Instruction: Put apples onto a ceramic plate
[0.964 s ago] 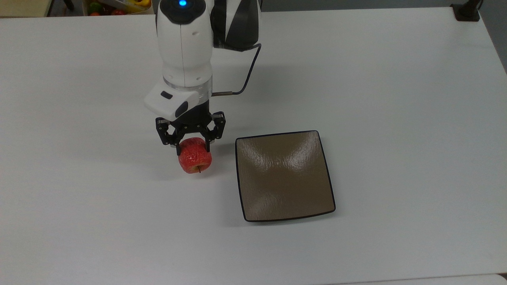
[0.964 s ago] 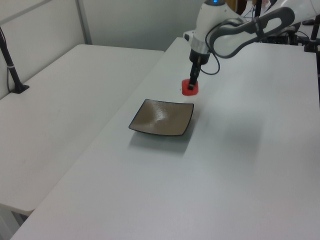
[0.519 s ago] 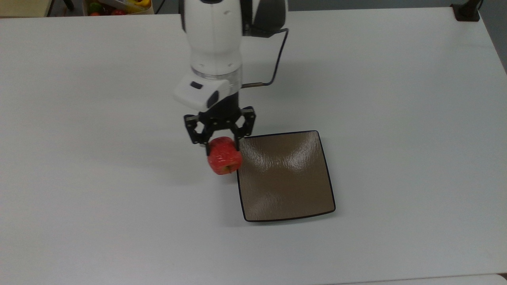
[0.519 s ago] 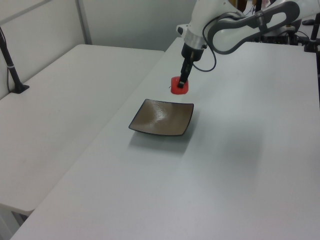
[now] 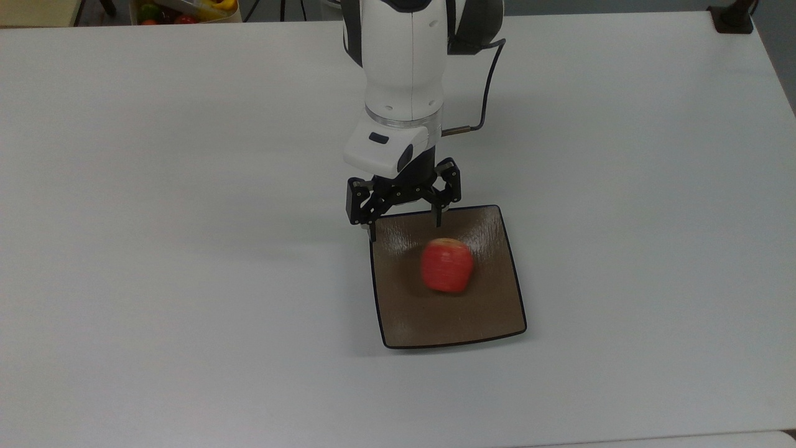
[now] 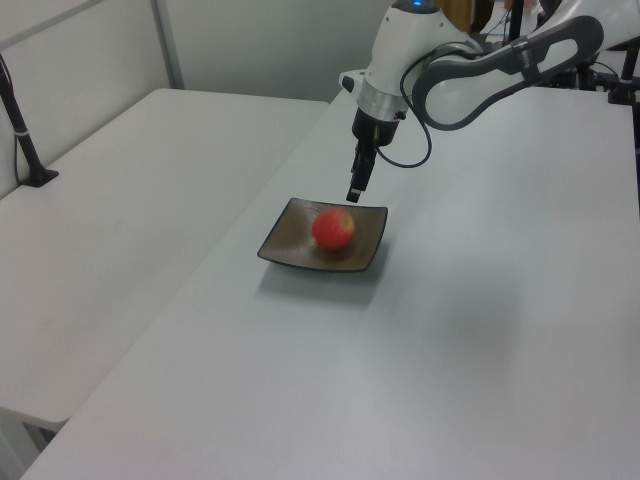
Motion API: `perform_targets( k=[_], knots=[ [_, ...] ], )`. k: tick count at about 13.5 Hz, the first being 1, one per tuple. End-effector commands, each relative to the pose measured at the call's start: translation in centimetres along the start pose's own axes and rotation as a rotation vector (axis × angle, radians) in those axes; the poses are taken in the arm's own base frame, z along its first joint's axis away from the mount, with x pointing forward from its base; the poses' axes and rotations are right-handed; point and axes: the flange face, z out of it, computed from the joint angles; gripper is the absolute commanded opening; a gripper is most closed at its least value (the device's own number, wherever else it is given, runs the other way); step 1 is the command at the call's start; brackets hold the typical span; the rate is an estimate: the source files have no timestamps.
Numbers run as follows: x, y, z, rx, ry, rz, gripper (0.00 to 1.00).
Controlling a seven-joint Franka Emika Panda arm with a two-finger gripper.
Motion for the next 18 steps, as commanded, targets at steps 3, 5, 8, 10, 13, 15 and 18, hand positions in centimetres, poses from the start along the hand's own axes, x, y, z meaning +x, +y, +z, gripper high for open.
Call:
perform_targets(
  k=[3, 5, 8, 10, 13, 15, 18],
  knots=[
    [-0.1, 0.1, 0.0, -0.012, 0.003, 0.005, 1.0],
    [-0.1, 0.1, -0.7, -0.011, -0.002, 0.007, 1.0],
    [-1.7, 0.5, -2.6, -0.001, -0.159, 0.017, 1.0],
    [-2.9, 0.8, -5.3, 0.006, -0.242, 0.027, 1.0],
    [-4.4, 1.9, -8.0, 0.008, -0.322, 0.046, 1.0],
    [-5.3, 3.0, -9.7, 0.014, -0.328, 0.096, 1.0],
    [-5.8, 4.6, -13.0, 0.012, -0.276, 0.251, 1.0]
  ],
)
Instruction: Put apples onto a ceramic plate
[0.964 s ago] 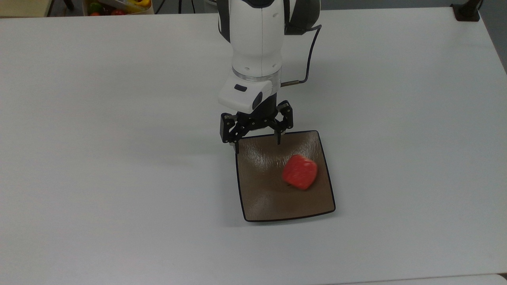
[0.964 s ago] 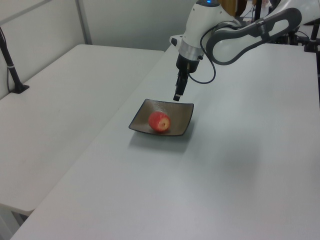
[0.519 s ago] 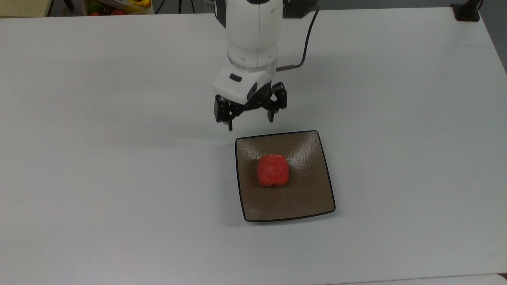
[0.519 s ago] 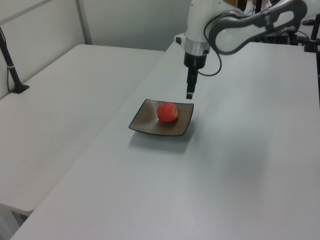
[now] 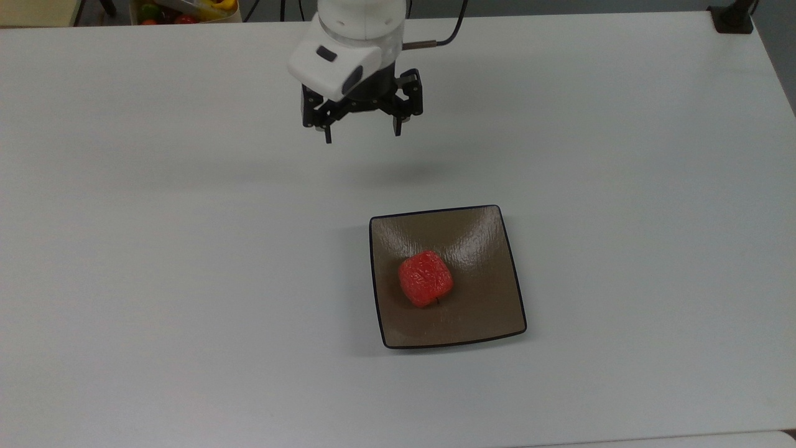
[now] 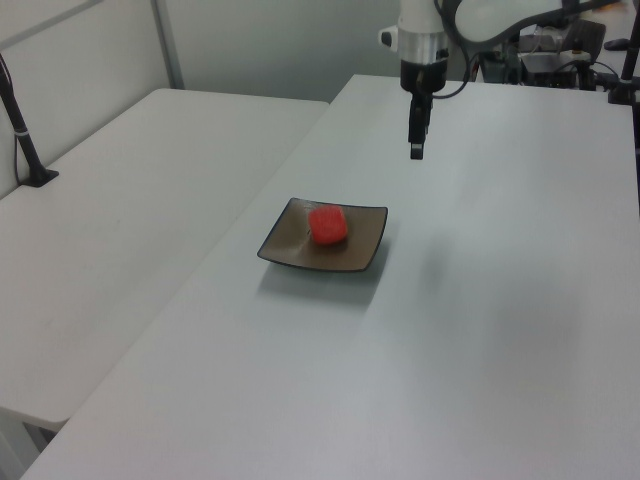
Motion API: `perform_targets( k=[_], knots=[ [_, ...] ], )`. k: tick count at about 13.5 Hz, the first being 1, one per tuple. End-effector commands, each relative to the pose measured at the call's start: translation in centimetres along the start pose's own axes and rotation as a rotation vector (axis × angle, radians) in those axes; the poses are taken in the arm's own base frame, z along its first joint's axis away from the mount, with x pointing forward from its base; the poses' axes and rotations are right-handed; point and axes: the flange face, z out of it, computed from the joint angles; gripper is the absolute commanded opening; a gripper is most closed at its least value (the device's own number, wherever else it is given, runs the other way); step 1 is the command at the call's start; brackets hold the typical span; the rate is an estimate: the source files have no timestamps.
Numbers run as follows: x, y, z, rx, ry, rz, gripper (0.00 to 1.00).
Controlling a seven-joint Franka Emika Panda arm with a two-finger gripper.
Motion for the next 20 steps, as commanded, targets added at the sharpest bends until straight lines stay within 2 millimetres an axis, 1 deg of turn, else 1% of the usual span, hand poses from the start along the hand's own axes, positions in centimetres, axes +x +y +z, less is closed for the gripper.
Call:
perform_targets(
  k=[1, 2, 6, 7, 8, 10, 20],
  knots=[
    [-2.9, 1.7, -3.7, 0.03, 0.041, 0.164, 1.0],
    [-3.6, 2.2, -4.7, 0.037, 0.048, 0.206, 1.0],
    [-5.1, 3.8, -6.8, 0.036, 0.053, 0.263, 1.0],
    [-5.3, 3.8, -6.7, 0.037, 0.044, 0.262, 1.0],
    [-5.6, 3.3, -5.3, 0.026, 0.017, 0.237, 1.0],
    [-5.9, 3.1, -4.1, 0.021, -0.01, 0.193, 1.0],
    [-5.8, 3.1, -3.8, 0.014, -0.015, 0.18, 1.0]
  ],
)
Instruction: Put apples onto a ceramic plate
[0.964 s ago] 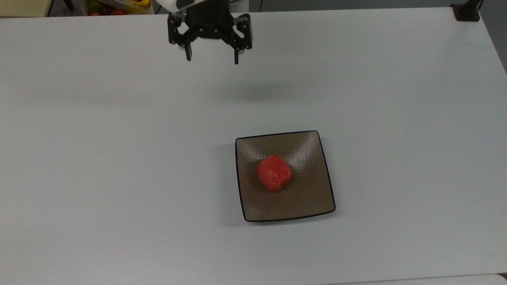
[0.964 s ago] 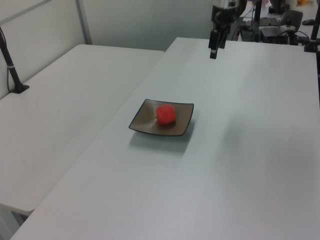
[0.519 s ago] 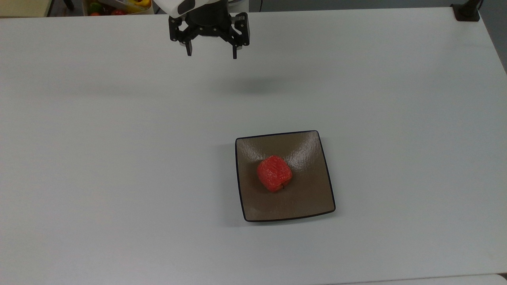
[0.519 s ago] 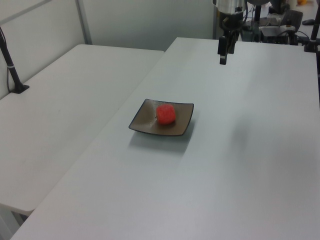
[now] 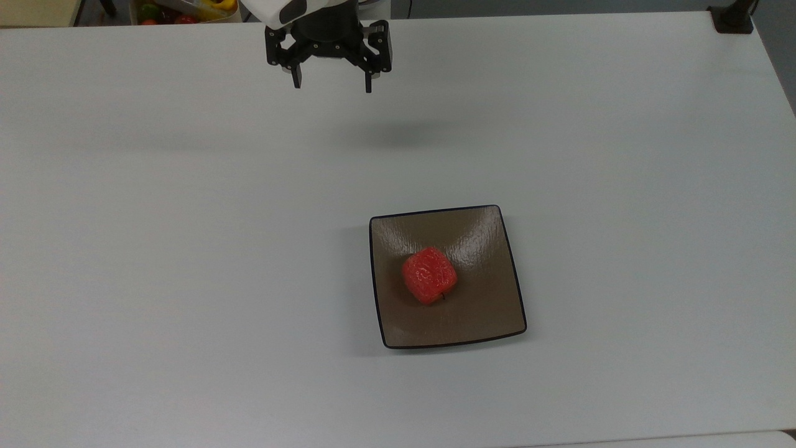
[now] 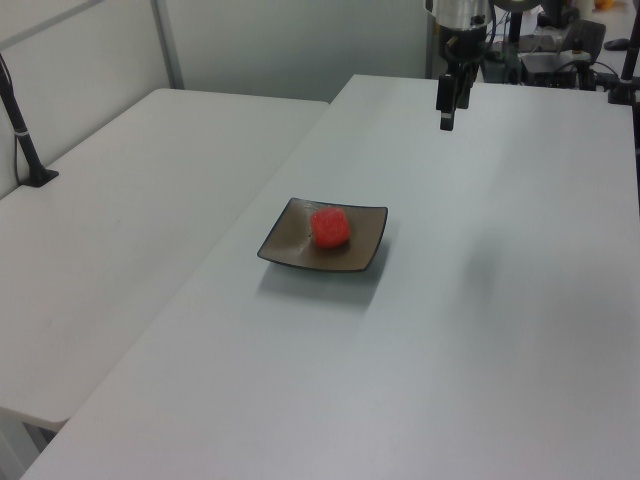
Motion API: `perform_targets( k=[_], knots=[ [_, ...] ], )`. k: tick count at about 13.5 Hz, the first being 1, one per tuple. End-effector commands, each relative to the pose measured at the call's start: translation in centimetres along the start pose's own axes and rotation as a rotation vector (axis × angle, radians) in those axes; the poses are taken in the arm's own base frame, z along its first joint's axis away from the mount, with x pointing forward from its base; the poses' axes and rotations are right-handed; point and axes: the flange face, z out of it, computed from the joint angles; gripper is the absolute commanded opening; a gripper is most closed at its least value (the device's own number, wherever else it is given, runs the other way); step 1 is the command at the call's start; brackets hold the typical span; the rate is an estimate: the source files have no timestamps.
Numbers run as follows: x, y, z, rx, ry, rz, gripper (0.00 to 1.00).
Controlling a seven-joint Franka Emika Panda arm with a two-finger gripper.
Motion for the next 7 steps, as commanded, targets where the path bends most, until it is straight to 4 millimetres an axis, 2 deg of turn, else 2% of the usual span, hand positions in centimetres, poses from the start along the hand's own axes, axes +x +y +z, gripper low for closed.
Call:
perform_targets(
  k=[1, 7],
  knots=[
    [-0.76, 0.03, -0.22, -0.007, -0.01, -0.031, 1.0],
    [-0.79, 0.05, -0.2, -0.009, -0.013, -0.05, 1.0]
  ],
)
